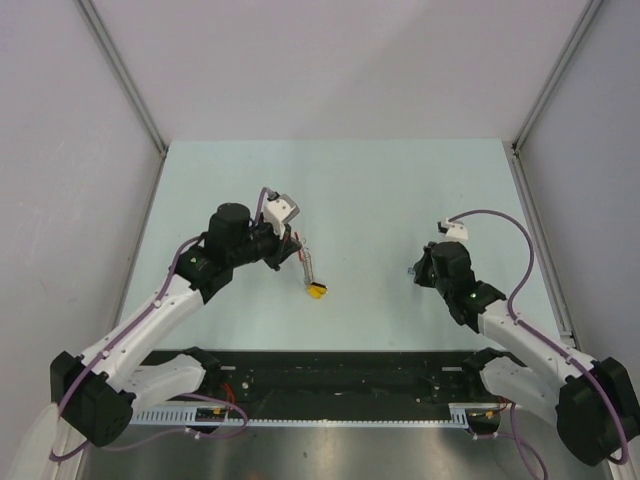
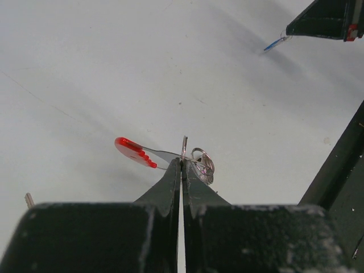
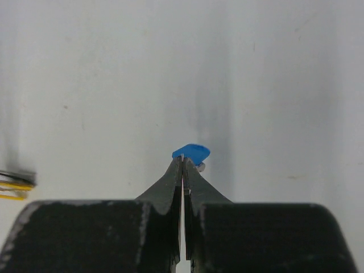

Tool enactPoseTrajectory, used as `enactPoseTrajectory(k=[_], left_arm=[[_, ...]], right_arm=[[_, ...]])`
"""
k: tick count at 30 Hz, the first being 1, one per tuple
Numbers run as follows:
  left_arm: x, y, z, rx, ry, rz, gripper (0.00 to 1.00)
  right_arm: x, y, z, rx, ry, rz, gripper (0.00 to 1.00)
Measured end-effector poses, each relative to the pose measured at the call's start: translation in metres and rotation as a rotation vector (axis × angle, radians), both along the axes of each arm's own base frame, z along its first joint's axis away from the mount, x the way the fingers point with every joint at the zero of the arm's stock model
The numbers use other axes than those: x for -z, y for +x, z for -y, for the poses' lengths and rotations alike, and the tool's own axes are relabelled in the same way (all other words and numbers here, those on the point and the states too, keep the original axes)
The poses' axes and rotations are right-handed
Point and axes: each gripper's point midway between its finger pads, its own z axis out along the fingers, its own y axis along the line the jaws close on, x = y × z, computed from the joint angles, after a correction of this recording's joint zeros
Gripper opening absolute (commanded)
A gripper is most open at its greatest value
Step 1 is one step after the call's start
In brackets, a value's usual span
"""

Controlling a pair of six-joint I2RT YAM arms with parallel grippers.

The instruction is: Put the keys on the keyring

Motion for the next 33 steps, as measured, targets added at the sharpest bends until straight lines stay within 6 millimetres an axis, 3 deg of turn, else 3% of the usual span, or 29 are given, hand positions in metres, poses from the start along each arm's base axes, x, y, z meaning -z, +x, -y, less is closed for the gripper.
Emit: enactPoseTrajectory(k=[4,10,18,25,30,33], left_arm=[[0.001,0.001,-0.001,-0.007,0.005,0.0,0.0],[0.006,0.004,-0.002,-0.022,0.019,-0.011,0.0],[0.006,0.004,-0.003,-0.024,0.021,-0.012,0.0],[0.005,0.005,-0.003,-0.025,0.02,-0.009,0.0],[0.005,0.005,-0.003,-0.025,0.02,-0.01,0.0],[0.005,0.005,-0.003,-0.025,0.02,-0.01,0.0]], right_arm=[[0.028,-0.012,-0.002,-0.008,-0.03,-0.112,0.0],[0.059,-0.043,-0.025,-0.068,-0.02,-0.271,0.0],[0.075,-0.072,-0.051,-0.097,0.045,-0.398,0.0],[0.078,-0.064,-0.069,-0.072,0.081,-0.411,0.35],[0.064,-0.059,-0.075,-0.08,0.105,-0.384,0.49],[0.048,-0.058,-0.074,-0.091,0.127,-0.349,0.5]])
